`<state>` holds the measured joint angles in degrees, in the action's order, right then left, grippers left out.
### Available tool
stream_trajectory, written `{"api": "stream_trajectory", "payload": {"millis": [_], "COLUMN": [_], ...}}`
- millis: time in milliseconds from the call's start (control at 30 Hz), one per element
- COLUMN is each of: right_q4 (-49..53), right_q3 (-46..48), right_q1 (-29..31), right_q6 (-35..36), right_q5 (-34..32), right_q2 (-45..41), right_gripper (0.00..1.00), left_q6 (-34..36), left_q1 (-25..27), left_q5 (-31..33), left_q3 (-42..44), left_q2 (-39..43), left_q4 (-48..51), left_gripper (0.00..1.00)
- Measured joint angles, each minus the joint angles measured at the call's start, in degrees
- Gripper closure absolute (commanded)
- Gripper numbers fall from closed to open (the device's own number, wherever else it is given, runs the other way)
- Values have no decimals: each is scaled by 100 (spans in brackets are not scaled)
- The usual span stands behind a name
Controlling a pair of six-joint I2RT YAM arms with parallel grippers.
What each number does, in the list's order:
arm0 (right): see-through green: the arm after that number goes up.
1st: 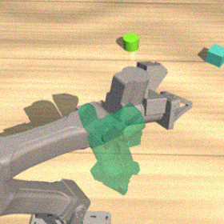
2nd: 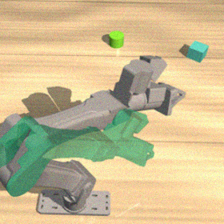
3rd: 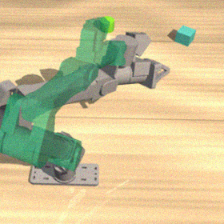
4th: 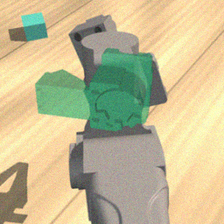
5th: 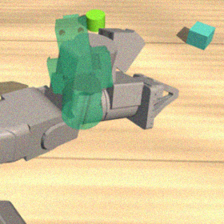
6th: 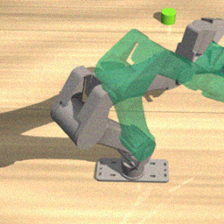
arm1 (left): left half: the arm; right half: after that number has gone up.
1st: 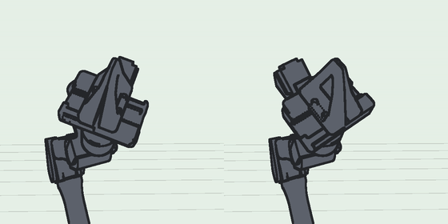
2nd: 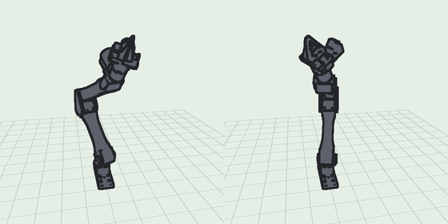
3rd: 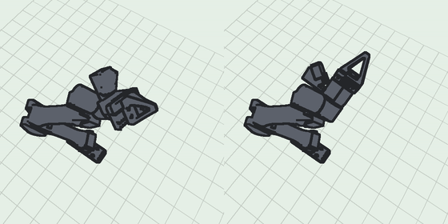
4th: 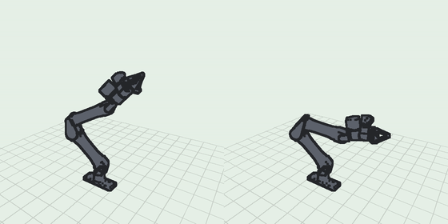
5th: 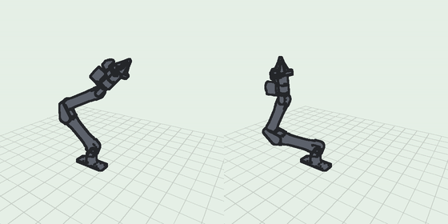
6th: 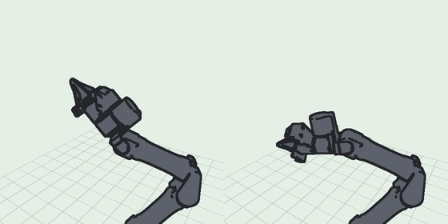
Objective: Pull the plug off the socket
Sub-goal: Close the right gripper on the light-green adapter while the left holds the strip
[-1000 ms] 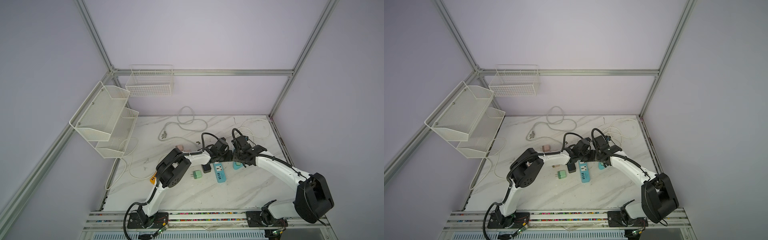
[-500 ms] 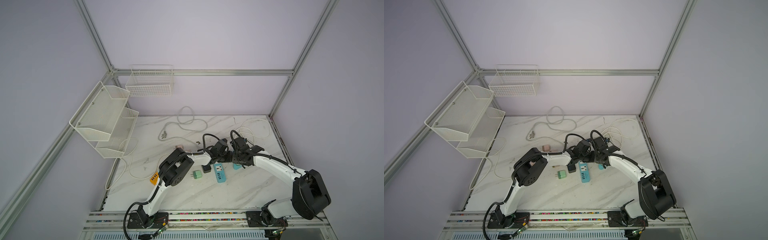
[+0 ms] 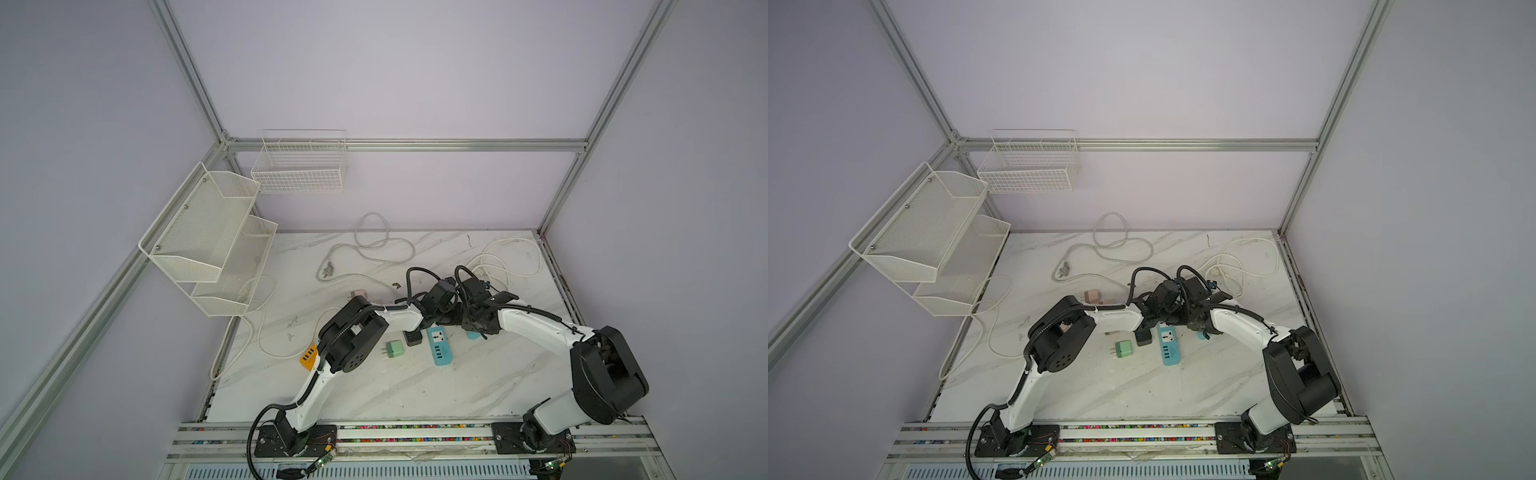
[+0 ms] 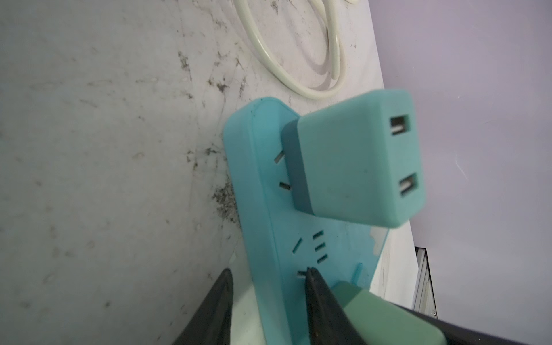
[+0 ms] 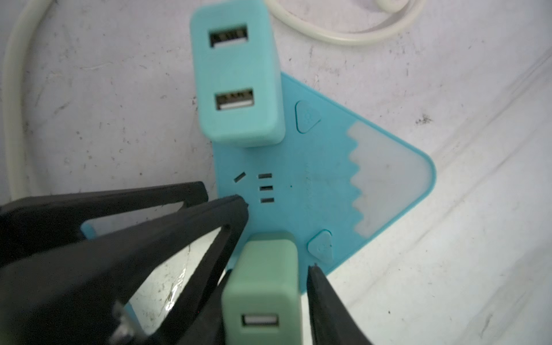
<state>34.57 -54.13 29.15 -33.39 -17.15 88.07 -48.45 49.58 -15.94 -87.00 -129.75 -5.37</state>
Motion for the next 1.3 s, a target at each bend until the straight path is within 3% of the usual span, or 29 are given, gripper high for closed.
{"api": "stream_trajectory", "payload": {"millis": [467,1300], "right_q4": [-92,-105], "right_q3": [-2,-2], "right_q1": [2,-9], "right_q6": [157,411], "right_q5": [-46,26], "right_q2": [50,22], "right_gripper": [74,86], "left_q6": [-46,-44], "left_q1": [11,28], "left_q5": [57,101], "left_q3": [0,22], "left_q2": [-11,-20], "left_q4": [-7,-17], "left_gripper": [60,63]}}
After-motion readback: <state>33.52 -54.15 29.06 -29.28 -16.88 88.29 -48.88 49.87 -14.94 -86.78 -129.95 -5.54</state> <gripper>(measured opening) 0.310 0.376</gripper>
